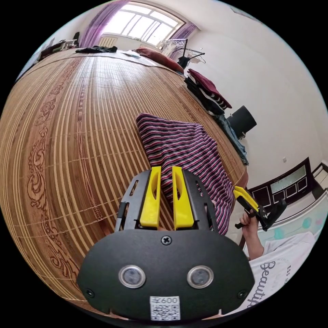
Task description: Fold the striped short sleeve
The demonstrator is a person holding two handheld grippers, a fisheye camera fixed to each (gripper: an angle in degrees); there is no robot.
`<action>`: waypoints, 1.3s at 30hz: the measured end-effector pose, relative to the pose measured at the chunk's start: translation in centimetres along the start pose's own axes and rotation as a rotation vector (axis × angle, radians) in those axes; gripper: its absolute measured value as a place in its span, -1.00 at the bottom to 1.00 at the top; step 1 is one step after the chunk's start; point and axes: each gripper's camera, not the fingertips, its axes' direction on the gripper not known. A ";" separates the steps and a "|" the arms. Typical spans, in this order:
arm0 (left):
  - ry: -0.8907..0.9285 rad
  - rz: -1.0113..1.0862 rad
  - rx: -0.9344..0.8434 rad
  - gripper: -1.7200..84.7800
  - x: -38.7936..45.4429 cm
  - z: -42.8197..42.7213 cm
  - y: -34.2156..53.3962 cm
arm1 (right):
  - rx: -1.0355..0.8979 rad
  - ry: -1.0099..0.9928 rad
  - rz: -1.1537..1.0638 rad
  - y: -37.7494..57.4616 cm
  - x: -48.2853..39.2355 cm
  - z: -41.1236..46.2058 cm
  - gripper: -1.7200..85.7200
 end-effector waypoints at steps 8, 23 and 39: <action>0.157 -0.107 0.147 -0.92 -5.5 -2.8 4.1 | -0.015 -0.020 -0.008 6.1 1.9 6.2 -0.98; 0.098 -0.121 0.108 -0.92 -6.9 -1.0 8.7 | 0.032 -0.041 0.270 21.3 14.8 18.7 -0.98; -0.638 0.560 -0.273 -0.96 6.4 11.0 9.4 | -0.368 0.300 -0.658 28.1 13.8 40.8 -0.98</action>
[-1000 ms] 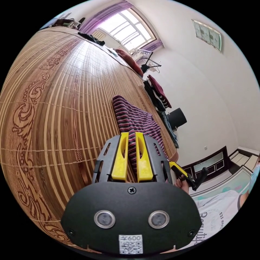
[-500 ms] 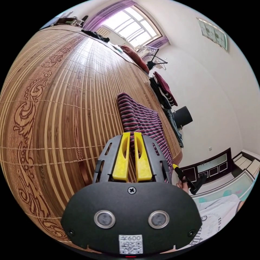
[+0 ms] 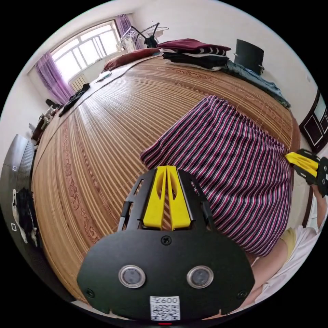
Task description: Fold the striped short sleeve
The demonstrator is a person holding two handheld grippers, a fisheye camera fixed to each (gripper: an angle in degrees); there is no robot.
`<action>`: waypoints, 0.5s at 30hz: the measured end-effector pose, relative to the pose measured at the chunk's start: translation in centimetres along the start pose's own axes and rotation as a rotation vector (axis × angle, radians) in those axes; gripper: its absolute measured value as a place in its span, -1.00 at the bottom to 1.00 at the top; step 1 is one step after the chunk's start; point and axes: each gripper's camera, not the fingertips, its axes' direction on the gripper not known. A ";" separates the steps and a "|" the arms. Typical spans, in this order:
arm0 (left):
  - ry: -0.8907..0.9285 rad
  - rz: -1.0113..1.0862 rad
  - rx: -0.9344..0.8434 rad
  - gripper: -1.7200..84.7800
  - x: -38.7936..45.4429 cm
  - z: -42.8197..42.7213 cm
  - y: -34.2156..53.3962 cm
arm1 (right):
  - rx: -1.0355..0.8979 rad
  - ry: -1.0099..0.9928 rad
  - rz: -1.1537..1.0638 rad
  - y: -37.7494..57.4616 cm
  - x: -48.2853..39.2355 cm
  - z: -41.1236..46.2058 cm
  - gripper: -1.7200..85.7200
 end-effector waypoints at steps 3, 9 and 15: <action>-0.056 -0.043 -0.058 -0.96 3.4 -1.6 5.0 | 0.016 0.020 -0.101 -1.4 1.5 5.1 -0.98; -0.130 -0.183 0.107 -0.94 11.9 -8.7 21.7 | 0.344 -0.207 -0.127 -3.6 5.2 3.9 -0.97; 0.076 -0.503 0.297 -0.84 4.7 -12.6 29.4 | 0.541 -0.815 -0.218 -11.8 1.9 5.1 -0.77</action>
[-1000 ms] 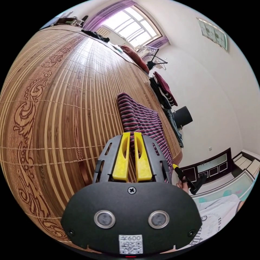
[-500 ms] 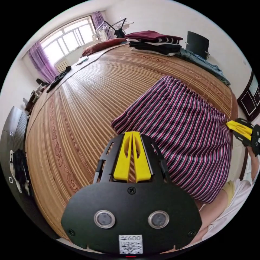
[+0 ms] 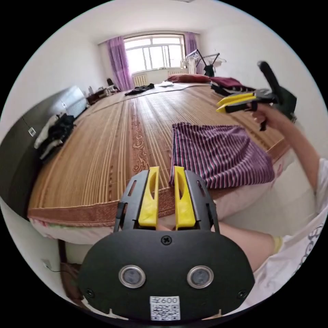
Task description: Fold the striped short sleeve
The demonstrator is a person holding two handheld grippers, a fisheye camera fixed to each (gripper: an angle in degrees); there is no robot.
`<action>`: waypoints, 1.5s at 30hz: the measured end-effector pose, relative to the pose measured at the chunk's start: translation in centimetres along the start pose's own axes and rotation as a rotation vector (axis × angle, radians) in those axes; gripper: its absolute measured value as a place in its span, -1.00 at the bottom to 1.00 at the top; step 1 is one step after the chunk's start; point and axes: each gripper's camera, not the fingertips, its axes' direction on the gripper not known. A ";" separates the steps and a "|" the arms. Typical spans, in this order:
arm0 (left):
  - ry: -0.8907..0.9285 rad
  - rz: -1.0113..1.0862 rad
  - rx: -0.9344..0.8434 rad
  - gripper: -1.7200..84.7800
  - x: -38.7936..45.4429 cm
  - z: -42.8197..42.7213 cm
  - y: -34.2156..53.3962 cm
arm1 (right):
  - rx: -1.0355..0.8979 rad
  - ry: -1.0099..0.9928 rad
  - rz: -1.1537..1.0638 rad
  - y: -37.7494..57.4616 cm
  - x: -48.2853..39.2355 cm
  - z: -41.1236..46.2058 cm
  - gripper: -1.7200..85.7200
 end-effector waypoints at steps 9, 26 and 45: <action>0.114 0.038 -0.089 -0.86 -1.5 3.1 2.3 | -0.195 0.098 -0.096 3.8 4.2 8.0 -0.88; 0.221 -0.071 -0.008 -0.91 -6.6 -1.3 3.1 | -0.131 0.139 -0.180 5.1 9.2 3.8 -0.98; 0.349 -0.475 0.095 -0.92 -13.5 -5.8 1.8 | -0.144 0.192 0.043 7.3 19.2 -11.5 -0.79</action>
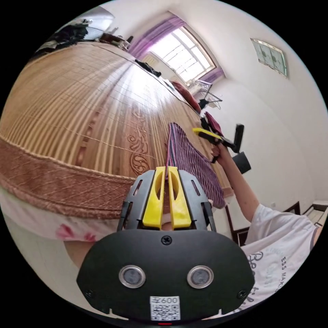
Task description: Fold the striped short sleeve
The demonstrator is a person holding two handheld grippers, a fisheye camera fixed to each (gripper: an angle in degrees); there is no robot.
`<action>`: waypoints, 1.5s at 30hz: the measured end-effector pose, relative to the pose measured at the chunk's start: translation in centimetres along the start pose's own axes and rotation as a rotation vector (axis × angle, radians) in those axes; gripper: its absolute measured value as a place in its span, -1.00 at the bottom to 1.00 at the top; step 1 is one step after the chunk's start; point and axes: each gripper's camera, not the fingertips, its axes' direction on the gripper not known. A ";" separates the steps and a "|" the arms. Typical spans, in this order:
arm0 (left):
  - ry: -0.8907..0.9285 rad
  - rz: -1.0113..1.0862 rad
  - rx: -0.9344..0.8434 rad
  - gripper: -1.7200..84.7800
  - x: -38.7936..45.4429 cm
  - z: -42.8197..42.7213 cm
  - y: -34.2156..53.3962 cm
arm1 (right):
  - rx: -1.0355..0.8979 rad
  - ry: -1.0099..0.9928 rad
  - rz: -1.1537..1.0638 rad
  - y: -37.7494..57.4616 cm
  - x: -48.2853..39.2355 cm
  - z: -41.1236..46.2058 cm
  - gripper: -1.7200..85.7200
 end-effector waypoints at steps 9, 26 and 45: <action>-0.050 0.282 -0.309 -0.95 11.0 9.2 -4.9 | -0.105 0.098 -0.055 1.3 1.0 -0.6 -0.97; -0.039 0.312 -0.196 -0.89 22.3 13.3 -11.4 | -0.072 0.076 0.047 -9.7 2.9 -3.1 -0.92; -0.150 0.504 -0.267 -0.94 32.3 24.8 -17.2 | -0.092 0.139 -0.013 -16.9 -2.4 -6.7 -0.98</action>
